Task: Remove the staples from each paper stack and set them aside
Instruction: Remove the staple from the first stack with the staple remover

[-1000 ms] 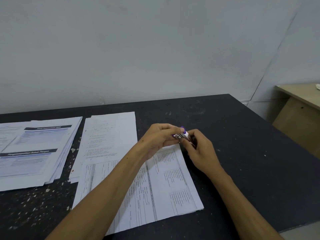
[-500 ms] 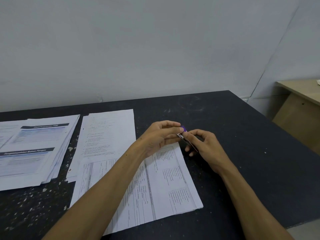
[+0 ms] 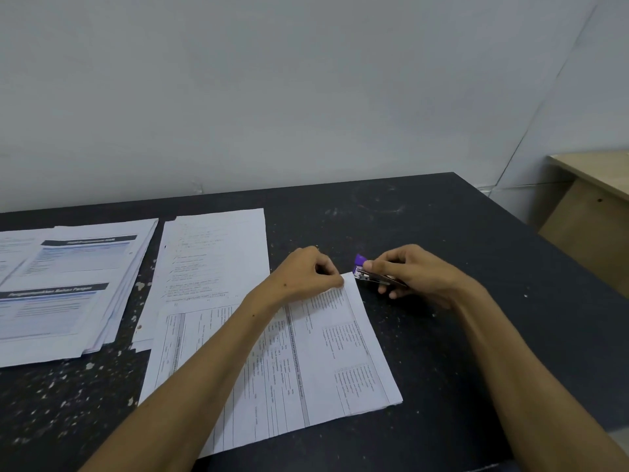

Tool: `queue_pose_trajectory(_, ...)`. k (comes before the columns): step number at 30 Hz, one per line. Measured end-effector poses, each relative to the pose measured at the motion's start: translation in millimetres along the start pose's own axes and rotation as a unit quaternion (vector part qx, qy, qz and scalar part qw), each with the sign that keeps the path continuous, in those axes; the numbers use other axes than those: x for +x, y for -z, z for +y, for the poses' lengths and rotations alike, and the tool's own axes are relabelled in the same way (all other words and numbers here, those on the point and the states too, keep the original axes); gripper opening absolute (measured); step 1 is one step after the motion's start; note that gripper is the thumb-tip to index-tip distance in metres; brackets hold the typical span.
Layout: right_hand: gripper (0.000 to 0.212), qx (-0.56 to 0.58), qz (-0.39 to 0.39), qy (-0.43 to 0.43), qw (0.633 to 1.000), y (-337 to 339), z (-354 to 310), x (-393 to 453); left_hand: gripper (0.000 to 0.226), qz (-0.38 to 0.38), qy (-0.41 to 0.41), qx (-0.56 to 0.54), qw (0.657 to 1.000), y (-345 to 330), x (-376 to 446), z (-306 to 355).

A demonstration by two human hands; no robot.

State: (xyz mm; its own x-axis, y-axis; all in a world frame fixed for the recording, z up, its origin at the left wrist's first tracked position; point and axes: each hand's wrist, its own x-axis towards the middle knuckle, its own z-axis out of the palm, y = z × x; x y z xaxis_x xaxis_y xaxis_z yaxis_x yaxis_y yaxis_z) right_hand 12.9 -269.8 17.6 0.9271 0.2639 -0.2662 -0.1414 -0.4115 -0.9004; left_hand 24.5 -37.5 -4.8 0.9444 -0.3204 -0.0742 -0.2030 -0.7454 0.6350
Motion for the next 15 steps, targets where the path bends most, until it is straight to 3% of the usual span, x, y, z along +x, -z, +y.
queue_pose_trajectory(15,0.032,-0.107,-0.073,-0.015,0.991,6,-18,14,0.010,-0.004,-0.005,-0.042,0.999,0,-7,2)
